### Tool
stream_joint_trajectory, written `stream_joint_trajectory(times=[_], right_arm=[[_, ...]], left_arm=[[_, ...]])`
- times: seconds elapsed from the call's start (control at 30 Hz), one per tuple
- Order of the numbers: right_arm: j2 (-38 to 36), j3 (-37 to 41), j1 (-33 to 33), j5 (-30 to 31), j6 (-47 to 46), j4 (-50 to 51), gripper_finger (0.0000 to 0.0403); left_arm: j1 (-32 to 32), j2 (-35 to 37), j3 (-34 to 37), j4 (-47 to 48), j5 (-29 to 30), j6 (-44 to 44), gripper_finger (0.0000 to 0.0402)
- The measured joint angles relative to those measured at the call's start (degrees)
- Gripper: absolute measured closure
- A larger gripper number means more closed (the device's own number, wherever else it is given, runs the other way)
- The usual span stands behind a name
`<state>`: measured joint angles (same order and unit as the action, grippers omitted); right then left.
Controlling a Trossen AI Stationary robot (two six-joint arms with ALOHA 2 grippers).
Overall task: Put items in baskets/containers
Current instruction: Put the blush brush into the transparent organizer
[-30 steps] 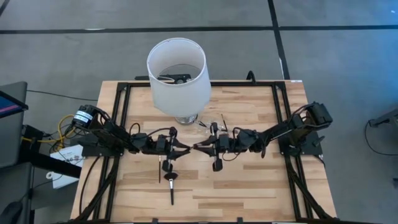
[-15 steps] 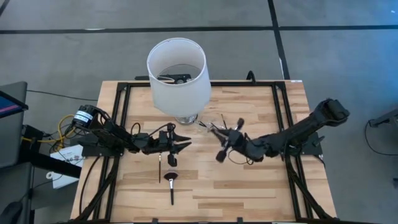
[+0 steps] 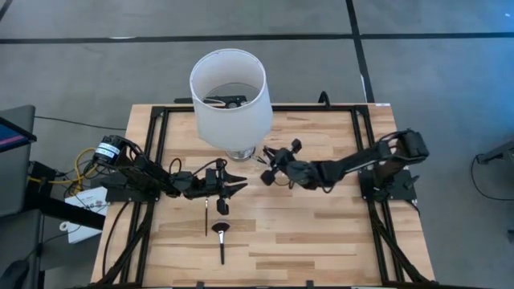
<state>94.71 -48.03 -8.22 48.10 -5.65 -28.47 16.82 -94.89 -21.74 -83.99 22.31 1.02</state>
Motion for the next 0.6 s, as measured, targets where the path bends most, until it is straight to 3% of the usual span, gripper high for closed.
stream_joint_trajectory(times=[0.2,0.6], right_arm=[[4.52,-0.31,1.79,-1.22,-1.90,-0.65,0.0386],[6.91,-0.33,5.86,-10.89,-9.39,1.81,0.0356]], left_arm=[[0.00,0.02,0.00,0.54,0.00,0.00,0.0325],[0.00,0.02,-0.02,0.70,0.00,-0.01,0.0325]])
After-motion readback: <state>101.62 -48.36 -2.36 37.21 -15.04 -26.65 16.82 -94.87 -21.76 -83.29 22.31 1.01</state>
